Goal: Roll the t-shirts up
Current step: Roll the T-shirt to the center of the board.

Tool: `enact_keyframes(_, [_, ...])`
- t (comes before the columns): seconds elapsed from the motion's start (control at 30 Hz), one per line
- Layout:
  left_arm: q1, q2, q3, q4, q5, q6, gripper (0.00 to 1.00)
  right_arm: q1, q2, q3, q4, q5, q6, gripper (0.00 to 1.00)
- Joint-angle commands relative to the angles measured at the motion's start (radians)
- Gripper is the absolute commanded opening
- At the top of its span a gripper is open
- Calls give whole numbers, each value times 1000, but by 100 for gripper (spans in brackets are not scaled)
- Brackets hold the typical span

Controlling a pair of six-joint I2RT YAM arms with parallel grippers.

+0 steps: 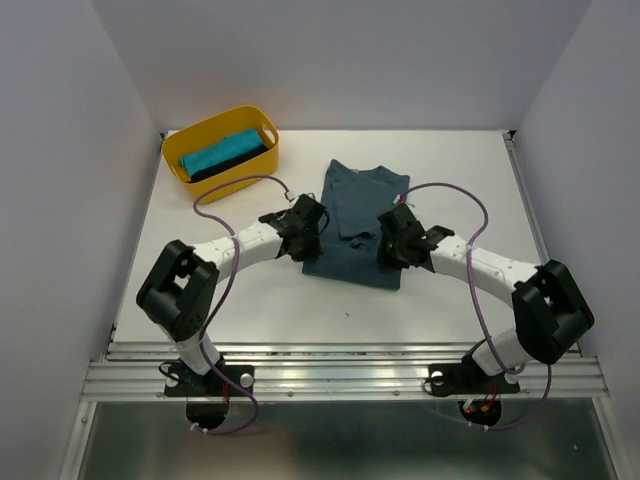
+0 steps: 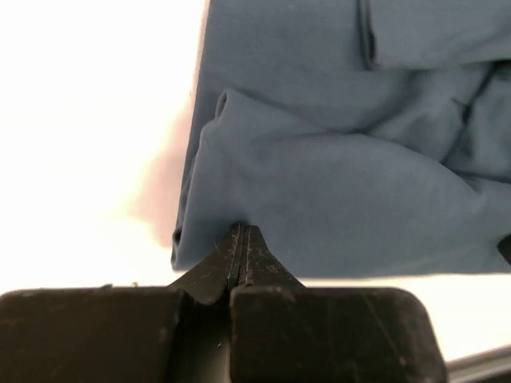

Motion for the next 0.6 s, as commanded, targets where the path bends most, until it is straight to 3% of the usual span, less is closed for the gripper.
enact_keyframes(0.0, [-2,-138,55,-74,-29,42,0,49,-80,65,26,-32,36,1])
enact_keyframes(0.2, [-2,-129,72,-79,-47,30,0,58,-8,89,71,-54,50,1])
enact_keyframes(0.37, [-2,-89,44,-64,-78,30,0,58,145,108,92,24,47,1])
enact_keyframes(0.43, [-2,-95,26,-59,-75,29,0,58,183,125,91,-14,36,1])
enact_keyframes(0.57, [-2,-120,-6,-40,-75,25,0,58,116,126,77,-11,28,1])
